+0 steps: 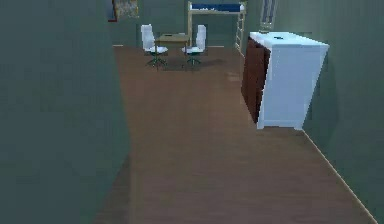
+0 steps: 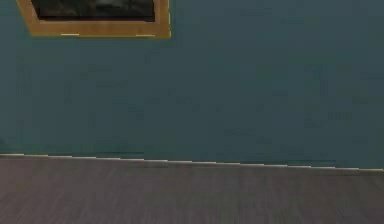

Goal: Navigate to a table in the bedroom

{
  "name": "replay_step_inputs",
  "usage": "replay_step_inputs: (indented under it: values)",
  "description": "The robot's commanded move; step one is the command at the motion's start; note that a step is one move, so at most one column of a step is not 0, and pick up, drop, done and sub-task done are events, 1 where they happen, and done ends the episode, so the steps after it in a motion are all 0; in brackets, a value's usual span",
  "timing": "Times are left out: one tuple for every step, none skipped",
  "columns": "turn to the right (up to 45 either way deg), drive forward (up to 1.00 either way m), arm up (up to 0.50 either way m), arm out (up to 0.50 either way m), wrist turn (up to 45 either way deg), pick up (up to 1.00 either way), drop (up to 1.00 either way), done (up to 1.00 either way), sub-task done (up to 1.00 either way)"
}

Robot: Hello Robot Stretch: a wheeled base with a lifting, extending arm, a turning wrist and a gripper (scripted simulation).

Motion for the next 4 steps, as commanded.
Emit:
replay_step_inputs:
  values:
    - [0.0, 1.00, 0.00, 0.00, 0.0, 0.00, 0.00, 0.00, 0.00]
    - [3.0, 0.00, 0.00, 0.00, 0.0, 0.00, 0.00, 0.00, 0.00]
    - [0.0, 1.00, 0.00, 0.00, 0.0, 0.00, 0.00, 0.00, 0.00]
    - [0.0, 1.00, 0.00, 0.00, 0.0, 0.00, 0.00, 0.00, 0.00]
